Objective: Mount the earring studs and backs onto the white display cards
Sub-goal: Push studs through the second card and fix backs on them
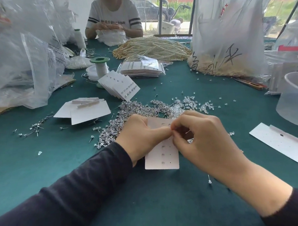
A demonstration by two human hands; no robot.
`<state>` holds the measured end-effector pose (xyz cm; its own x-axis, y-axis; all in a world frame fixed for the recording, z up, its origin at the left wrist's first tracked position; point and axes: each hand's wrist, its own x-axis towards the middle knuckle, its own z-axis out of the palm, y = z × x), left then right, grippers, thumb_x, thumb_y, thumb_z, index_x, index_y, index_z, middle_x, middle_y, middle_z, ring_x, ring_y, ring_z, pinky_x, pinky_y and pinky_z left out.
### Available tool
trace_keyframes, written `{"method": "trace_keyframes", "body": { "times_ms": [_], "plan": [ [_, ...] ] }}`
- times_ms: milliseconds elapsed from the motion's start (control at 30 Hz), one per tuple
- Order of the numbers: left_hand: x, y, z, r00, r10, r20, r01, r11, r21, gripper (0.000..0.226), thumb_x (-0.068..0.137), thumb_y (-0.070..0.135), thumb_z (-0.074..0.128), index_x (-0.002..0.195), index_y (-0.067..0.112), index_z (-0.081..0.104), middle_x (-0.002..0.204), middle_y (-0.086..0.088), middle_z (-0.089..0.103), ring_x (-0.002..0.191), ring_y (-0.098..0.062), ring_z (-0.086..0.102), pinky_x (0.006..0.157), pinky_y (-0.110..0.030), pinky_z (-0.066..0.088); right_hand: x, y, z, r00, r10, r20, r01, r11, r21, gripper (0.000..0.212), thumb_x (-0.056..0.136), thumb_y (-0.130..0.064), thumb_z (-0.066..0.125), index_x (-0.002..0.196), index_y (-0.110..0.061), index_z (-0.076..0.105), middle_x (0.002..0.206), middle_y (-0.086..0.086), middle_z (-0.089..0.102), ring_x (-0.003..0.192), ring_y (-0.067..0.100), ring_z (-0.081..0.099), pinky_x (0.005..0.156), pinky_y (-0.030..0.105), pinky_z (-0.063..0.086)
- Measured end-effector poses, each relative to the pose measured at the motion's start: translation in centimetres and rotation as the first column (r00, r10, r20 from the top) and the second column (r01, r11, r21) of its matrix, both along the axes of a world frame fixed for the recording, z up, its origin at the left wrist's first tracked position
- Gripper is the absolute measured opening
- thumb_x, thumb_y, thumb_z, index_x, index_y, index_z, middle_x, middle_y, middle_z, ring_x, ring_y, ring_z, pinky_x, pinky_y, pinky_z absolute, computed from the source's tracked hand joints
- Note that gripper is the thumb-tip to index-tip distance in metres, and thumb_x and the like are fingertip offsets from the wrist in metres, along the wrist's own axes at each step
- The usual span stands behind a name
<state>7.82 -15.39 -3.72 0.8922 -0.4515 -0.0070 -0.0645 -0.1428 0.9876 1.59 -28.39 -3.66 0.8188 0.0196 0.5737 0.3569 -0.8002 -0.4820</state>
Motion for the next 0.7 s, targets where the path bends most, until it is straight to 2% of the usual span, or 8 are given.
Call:
{"method": "trace_keyframes", "body": {
  "times_ms": [133,267,367,500,533,600,667,700],
  "plan": [
    [0.1,0.0,0.0,1.000,-0.013,0.024,0.013,1.000,0.018,0.029,0.055,0.020,0.064,0.065,-0.007,0.060,0.062,-0.014,0.057,0.055,-0.019,0.057,0.054,-0.031,0.044,0.0,0.1,-0.1,1.000,0.001,0.002,-0.001,1.000,-0.014,0.010,0.075,0.000,0.061,0.070,-0.008,0.065,0.069,0.001,0.059,0.059,0.020,0.055,0.058,0.038,0.049],
    [0.0,0.1,0.4,0.999,-0.006,0.047,0.006,1.000,0.014,0.038,0.054,0.025,0.065,0.070,-0.010,0.060,0.067,-0.016,0.056,0.060,-0.021,0.055,0.058,-0.035,0.041,0.0,0.3,-0.2,0.997,-0.004,0.073,0.005,1.000,-0.018,0.007,0.075,0.000,0.059,0.071,-0.003,0.064,0.069,0.004,0.059,0.058,0.023,0.055,0.056,0.040,0.049],
    [0.4,0.4,1.1,0.998,-0.018,0.064,0.021,0.999,-0.042,0.065,0.056,0.039,0.066,0.079,-0.020,0.055,0.072,-0.017,0.056,0.064,-0.022,0.052,0.061,-0.035,0.040,0.0,0.5,0.1,0.982,-0.042,0.185,0.039,0.999,0.016,0.007,0.077,-0.002,0.059,0.072,-0.003,0.063,0.072,0.006,0.059,0.059,0.022,0.055,0.057,0.034,0.047],
    [0.5,1.0,2.5,0.988,-0.098,-0.121,0.090,0.994,-0.064,0.063,0.068,0.061,0.057,0.072,0.000,0.068,0.072,-0.014,0.066,0.060,-0.022,0.062,0.058,-0.030,0.053,-0.2,0.2,0.3,0.963,-0.089,0.254,0.074,0.995,0.069,0.005,0.076,0.002,0.061,0.073,-0.001,0.064,0.074,0.007,0.061,0.063,0.017,0.056,0.061,0.030,0.048],
    [0.6,1.4,2.9,0.992,-0.086,-0.090,0.085,0.996,-0.020,0.056,0.072,0.060,0.057,0.070,0.005,0.069,0.069,-0.010,0.068,0.057,-0.019,0.062,0.057,-0.028,0.052,-0.2,0.0,0.4,0.962,-0.101,0.254,0.078,0.992,0.099,0.005,0.076,0.003,0.061,0.074,-0.001,0.064,0.074,0.006,0.061,0.064,0.015,0.056,0.062,0.029,0.049],
    [1.7,2.9,3.2,0.975,-0.016,0.222,-0.045,0.963,0.265,0.032,0.080,0.044,0.062,0.073,0.013,0.068,0.065,0.000,0.068,0.053,-0.011,0.060,0.055,-0.022,0.049,-0.2,-0.3,0.5,0.961,-0.128,0.245,0.089,0.983,0.162,0.009,0.075,0.006,0.064,0.074,-0.003,0.065,0.074,0.005,0.061,0.065,0.013,0.057,0.064,0.025,0.050],
    [3.3,5.4,4.0,0.844,-0.001,0.536,-0.348,0.759,0.550,0.010,0.079,0.028,0.065,0.076,0.021,0.071,0.065,0.007,0.064,0.060,-0.007,0.057,0.062,-0.020,0.041,-0.3,-0.5,0.7,0.961,-0.145,0.237,0.097,0.975,0.200,0.009,0.076,0.004,0.064,0.075,-0.005,0.065,0.074,0.004,0.061,0.067,0.012,0.057,0.065,0.019,0.050],
    [4.0,6.6,4.4,0.813,-0.013,0.582,-0.436,0.649,0.623,0.007,0.077,0.023,0.067,0.076,0.021,0.073,0.065,0.008,0.061,0.065,-0.008,0.056,0.065,-0.020,0.037,-0.3,-0.6,0.8,0.961,-0.152,0.232,0.102,0.972,0.212,0.008,0.077,0.002,0.064,0.076,-0.006,0.065,0.074,0.003,0.061,0.068,0.011,0.057,0.065,0.017,0.050]
  ]
}}
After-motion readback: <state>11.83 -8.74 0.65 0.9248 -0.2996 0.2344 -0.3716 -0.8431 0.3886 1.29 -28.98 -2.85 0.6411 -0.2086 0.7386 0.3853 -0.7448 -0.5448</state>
